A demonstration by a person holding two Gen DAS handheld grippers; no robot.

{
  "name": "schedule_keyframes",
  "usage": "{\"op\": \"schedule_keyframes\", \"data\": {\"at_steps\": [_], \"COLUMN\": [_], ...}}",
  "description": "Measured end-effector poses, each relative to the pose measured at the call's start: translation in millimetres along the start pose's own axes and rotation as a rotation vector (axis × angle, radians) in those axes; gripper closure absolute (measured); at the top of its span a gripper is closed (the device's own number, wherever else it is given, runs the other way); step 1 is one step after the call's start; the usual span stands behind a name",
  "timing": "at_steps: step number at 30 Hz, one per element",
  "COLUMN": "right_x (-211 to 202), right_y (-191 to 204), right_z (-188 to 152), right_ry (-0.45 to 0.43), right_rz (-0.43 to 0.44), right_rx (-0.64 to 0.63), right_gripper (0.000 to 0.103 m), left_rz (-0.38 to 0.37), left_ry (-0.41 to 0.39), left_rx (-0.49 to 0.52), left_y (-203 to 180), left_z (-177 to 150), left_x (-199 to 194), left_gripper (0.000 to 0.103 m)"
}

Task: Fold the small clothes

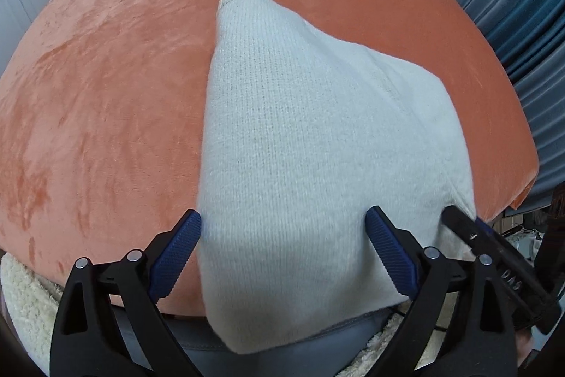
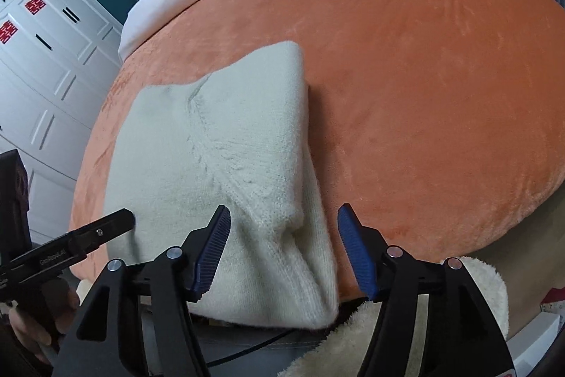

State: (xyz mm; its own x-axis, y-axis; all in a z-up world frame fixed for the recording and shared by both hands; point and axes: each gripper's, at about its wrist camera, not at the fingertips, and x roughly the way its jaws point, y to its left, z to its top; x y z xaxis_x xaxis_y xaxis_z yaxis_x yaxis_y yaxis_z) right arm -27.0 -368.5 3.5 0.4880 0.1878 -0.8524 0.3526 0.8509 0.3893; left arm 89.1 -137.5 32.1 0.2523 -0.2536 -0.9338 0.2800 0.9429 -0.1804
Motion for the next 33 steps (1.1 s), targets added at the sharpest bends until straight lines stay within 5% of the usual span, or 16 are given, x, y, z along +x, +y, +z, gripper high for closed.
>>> {"op": "schedule_keyframes", "data": {"at_steps": [5, 13, 24, 27, 30, 33], "right_x": [14, 25, 41, 45, 44, 38], "right_y": [3, -13, -12, -1, 9, 27], "right_z": [-5, -16, -13, -10, -8, -5], "right_ry": [0.005, 0.048, 0.095, 0.101, 0.099, 0.082], "right_rz": [0.012, 0.126, 0.199, 0.185, 0.182, 0.121], "right_rx": [0.002, 0.058, 0.053, 0.013, -0.020, -0.094], "right_gripper": [0.029, 0.026, 0.021, 0.024, 0.042, 0.048], "left_rz": [0.022, -0.002, -0.171, -0.165, -0.176, -0.192], "left_ry": [-0.006, -0.005, 0.064, 0.102, 0.124, 0.127], "left_rx": [0.025, 0.046, -0.087, -0.088, -0.079, -0.077], "left_y": [-4, 1, 30, 25, 24, 26], "left_z": [2, 8, 13, 18, 24, 24], "left_x": [9, 21, 41, 41, 33, 25], "left_gripper": [0.005, 0.005, 0.005, 0.005, 0.015, 0.022]}}
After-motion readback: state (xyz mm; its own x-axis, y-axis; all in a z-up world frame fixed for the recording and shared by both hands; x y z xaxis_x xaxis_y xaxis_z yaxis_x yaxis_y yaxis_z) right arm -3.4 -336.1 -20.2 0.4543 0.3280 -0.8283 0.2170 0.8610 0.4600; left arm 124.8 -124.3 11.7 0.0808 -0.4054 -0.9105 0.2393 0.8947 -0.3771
